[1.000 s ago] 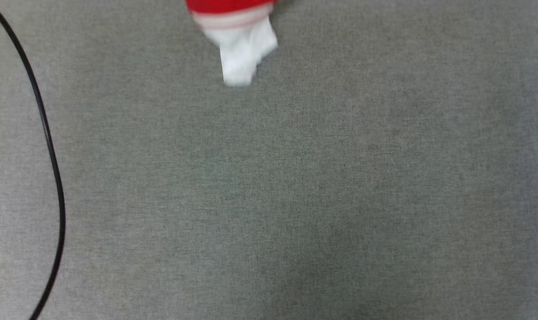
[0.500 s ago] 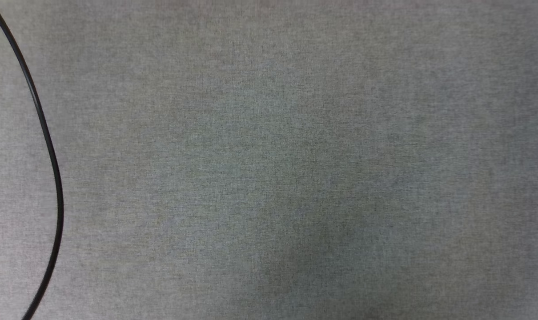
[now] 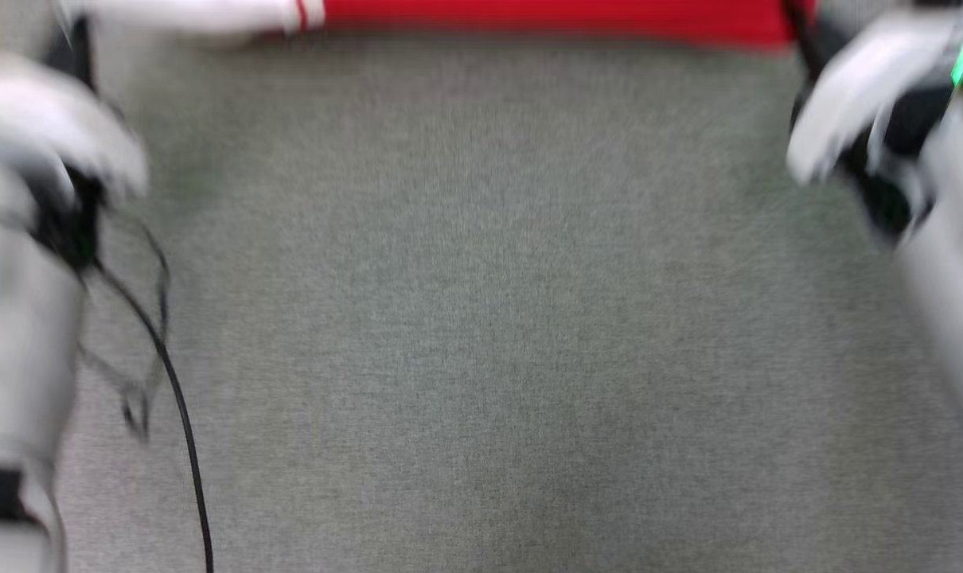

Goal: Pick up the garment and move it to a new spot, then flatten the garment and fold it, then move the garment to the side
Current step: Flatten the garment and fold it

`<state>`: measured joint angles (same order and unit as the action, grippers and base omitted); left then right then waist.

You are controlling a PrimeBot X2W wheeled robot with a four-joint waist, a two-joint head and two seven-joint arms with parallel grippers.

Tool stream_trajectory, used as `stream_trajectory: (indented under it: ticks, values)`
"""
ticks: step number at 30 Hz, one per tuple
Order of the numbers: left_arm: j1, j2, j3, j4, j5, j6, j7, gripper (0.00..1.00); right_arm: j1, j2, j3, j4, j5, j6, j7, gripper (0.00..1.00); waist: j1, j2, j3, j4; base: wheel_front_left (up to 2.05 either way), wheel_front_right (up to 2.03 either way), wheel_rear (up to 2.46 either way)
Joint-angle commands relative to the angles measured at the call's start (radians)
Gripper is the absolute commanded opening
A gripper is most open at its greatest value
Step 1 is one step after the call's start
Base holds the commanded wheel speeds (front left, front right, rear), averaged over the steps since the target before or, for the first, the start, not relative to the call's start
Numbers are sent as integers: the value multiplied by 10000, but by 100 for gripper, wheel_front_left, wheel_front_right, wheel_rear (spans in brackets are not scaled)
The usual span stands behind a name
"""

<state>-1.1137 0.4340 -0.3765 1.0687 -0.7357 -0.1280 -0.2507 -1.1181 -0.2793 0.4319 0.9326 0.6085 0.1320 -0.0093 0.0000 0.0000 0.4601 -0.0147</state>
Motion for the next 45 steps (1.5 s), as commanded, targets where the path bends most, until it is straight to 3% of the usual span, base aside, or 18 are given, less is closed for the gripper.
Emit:
stream_trajectory:
  ticks: [1, 7, 9, 15, 22, 32, 38, 45]
  values:
    - [887, 164, 169, -72, -131, 42, -110, 0, 671, -223, 131, -100, 145, -27, -178, 0, 0, 0, -828, -25, 0, 0, 0]
    - [3313, 98, 524, -899, -268, 247, -158, 0, 2504, -606, 423, -421, 618, -37, -439, 0, 0, 0, -1828, 21, 0, 0, 0]
    - [4790, 150, 814, -1740, -247, 541, -164, 0, 3387, -855, 557, -760, 801, -39, -500, 0, 0, 0, -2320, 22, 0, 0, 0]
    - [7116, 156, 1083, -3448, -229, 1205, -167, 0, 4856, -1327, 500, -1465, 970, -50, -540, 0, 0, 0, -3089, 72, 0, 0, 0]
    - [10093, 412, 1337, -6213, -573, 2516, 494, 0, 7002, -1747, -6, -2569, 819, -71, -341, 0, 0, 0, -3970, 134, 0, 0, 0]
    - [13610, 672, 1651, -10045, -941, 4472, 1525, 0, 10208, -1365, -1642, -4401, 125, -73, 191, 0, 0, 0, -4683, 307, 0, 0, 0]
    - [14363, 799, 1585, -11325, -1010, 4914, 1978, 0, 11760, -784, -2897, -5818, -651, -70, 891, 0, 0, 0, -4689, 434, 0, 0, 0]
    - [13334, 922, 1236, -11610, -746, 4682, 2321, 0, 12057, 26, -3806, -7160, -1522, -29, 1774, 0, 0, 0, -4388, 427, 0, 0, 0]
